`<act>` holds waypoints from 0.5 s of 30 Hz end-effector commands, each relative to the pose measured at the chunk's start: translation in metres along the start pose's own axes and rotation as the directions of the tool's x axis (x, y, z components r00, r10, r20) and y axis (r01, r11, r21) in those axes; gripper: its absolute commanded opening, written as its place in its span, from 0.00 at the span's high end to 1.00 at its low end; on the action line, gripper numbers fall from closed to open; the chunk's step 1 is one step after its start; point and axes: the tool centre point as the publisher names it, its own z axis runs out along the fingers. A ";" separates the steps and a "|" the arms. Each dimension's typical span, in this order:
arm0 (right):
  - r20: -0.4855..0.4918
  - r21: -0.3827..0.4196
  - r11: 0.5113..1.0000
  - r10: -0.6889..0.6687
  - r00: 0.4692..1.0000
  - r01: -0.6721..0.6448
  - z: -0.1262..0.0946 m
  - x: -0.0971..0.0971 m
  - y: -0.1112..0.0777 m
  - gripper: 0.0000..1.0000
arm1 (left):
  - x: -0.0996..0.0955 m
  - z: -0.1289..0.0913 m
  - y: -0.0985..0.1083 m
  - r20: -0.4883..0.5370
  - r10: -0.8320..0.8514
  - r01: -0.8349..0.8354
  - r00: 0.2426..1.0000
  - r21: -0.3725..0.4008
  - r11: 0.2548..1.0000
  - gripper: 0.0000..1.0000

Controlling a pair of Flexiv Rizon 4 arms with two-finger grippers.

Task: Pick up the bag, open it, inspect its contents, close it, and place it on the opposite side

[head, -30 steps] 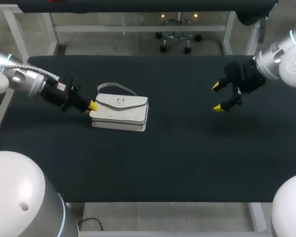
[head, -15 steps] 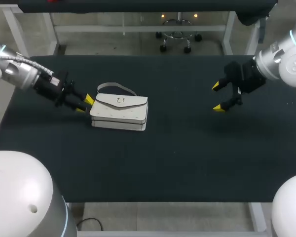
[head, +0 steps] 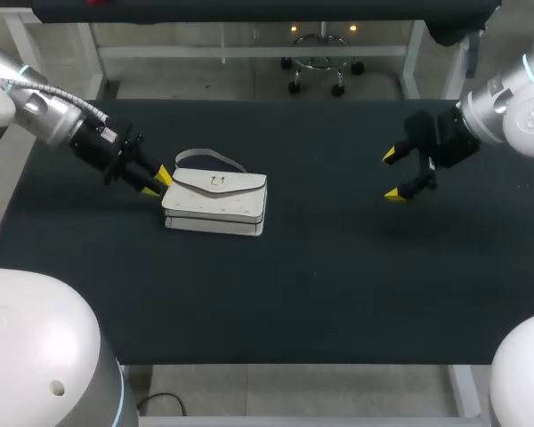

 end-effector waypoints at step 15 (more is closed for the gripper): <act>0.002 -0.002 1.000 -0.001 1.000 0.001 0.001 0.000 0.000 0.00 | 0.008 0.017 0.007 -0.024 -0.009 0.009 1.000 0.013 1.000 0.74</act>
